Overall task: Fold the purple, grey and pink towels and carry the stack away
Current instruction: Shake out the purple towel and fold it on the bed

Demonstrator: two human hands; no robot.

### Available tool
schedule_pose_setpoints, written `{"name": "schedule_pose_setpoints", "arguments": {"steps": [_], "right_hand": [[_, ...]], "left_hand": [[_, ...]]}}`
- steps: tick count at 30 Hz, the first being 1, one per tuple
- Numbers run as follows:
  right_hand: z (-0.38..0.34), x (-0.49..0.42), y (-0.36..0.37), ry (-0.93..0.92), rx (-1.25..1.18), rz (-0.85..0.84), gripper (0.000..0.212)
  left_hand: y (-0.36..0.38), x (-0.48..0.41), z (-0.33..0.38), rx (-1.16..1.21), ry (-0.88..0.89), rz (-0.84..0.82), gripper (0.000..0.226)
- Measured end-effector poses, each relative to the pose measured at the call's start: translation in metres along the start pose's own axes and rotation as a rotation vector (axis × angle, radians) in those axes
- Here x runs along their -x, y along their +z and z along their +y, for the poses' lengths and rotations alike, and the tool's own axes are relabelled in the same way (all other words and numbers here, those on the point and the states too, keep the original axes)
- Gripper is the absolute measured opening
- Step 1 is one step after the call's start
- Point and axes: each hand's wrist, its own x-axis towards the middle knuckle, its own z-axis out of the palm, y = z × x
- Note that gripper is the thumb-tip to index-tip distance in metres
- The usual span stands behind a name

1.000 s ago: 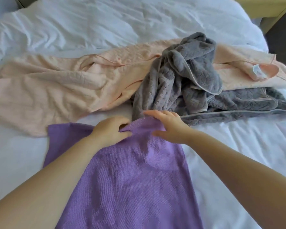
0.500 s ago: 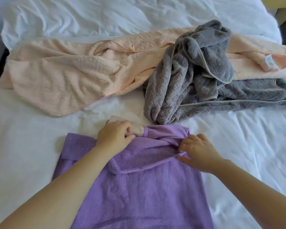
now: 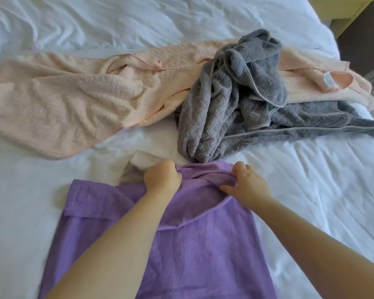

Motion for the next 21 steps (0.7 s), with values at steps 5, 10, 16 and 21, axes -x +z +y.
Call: {"name": "schedule_pose_setpoints", "arguments": {"steps": [5, 10, 16, 21], "right_hand": [[0.012, -0.022, -0.036, 0.051, -0.120, 0.077, 0.012], [0.030, -0.054, -0.106, 0.092, -0.228, 0.326, 0.011], [0.021, -0.077, -0.112, 0.114, -0.264, 0.312, 0.014], [0.012, -0.087, -0.100, 0.144, -0.390, 0.418, 0.021]], "left_hand": [[-0.054, -0.007, -0.052, 0.742, -0.255, -0.052, 0.016], [-0.108, -0.024, -0.166, 1.150, -0.625, 0.139, 0.027], [-0.112, -0.025, -0.219, 1.053, -0.700, 0.305, 0.041], [-0.121, -0.043, -0.215, 0.898, -0.583, 0.392, 0.038]]}}
